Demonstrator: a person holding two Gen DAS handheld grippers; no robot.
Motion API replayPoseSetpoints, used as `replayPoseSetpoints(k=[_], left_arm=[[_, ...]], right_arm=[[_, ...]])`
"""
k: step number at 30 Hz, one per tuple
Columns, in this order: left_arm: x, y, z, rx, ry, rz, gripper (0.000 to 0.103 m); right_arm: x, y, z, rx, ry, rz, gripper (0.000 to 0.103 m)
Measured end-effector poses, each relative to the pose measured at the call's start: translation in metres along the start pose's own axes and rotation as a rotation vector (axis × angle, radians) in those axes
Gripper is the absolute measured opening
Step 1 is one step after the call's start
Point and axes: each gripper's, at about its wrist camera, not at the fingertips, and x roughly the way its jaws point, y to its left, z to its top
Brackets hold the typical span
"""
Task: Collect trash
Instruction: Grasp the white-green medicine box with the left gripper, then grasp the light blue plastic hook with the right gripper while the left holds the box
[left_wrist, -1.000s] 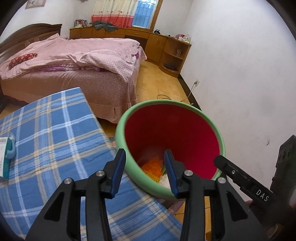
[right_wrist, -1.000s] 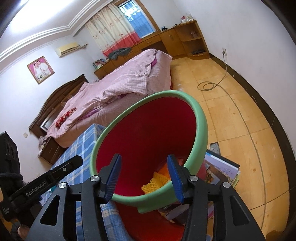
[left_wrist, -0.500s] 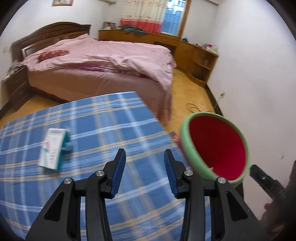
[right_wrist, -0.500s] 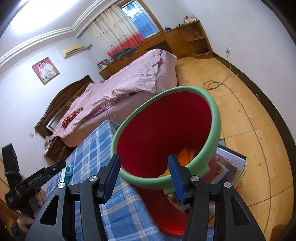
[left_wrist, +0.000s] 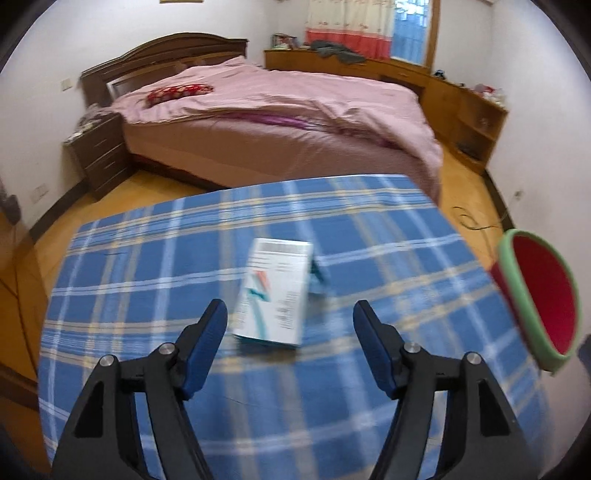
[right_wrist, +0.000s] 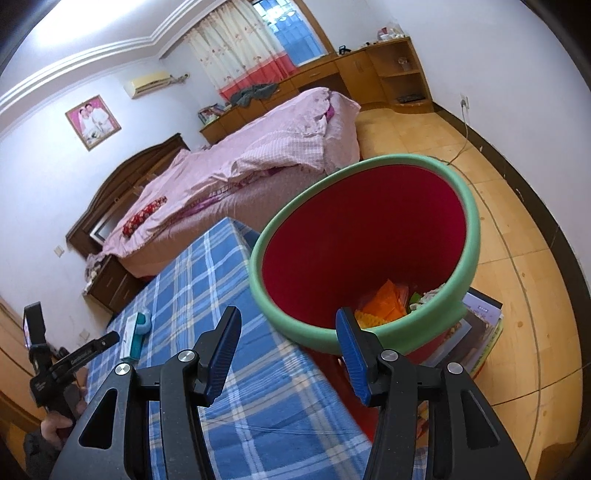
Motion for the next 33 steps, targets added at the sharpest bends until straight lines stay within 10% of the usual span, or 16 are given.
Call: replayPoseSetpoints(k=[12, 14, 33], left_arm=[[0.056, 0.025, -0.003, -0.012, 0.132, -0.008, 0.069], [0.052, 0.028, -0.002, -0.032, 0.109, -0.028, 0.057], [-0.018, 0.127, -0.025, -0.336, -0.021, 0.003, 0.056]], right_arm=[[0.015, 0.026, -0.013, -0.039, 0.042, -0.066, 0.055], [0.017, 0.033, -0.013, -0.065, 0.051, -0.062, 0.055], [0.066, 0.165, -0.021, -0.331, 0.162, 0.141, 0.055]])
